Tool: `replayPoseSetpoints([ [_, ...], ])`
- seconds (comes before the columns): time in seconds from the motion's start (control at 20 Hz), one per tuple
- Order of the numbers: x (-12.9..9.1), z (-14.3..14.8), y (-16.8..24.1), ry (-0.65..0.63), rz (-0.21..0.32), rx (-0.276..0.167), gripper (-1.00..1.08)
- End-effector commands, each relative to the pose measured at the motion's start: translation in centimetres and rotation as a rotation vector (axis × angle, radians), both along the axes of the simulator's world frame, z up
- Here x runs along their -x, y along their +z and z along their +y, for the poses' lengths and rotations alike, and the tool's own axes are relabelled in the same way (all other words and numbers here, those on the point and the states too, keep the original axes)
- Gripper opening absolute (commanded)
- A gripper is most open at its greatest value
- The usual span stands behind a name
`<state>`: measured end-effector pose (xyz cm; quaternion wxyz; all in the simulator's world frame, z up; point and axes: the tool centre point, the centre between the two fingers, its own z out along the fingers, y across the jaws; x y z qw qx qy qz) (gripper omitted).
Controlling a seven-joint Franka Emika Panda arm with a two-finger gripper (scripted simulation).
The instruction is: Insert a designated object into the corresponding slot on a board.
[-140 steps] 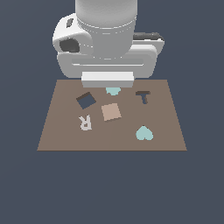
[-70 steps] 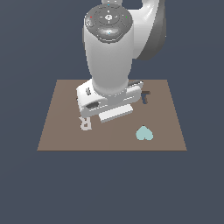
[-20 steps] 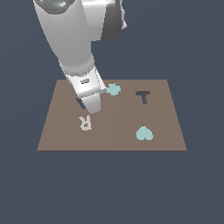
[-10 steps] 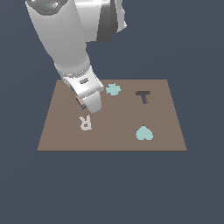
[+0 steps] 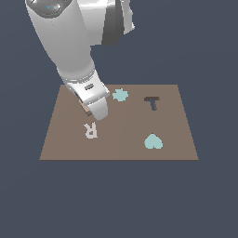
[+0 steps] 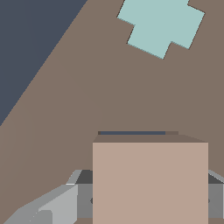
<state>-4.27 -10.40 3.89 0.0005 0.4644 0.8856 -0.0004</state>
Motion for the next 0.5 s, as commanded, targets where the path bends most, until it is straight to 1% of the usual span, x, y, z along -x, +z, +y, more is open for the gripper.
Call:
replayPoseSetpoints([
  [0.0, -0.01, 0.01, -0.45, 0.003, 0.0, 0.0, -1.0],
  [0.15, -0.01, 0.0, -0.81, 0.004, 0.0, 0.0, -1.0],
  [0.2, -0.01, 0.0, -0.81, 0.004, 0.0, 0.0, 1.0],
  [0.45, -0.01, 0.0, -0.81, 0.004, 0.0, 0.0, 1.0],
])
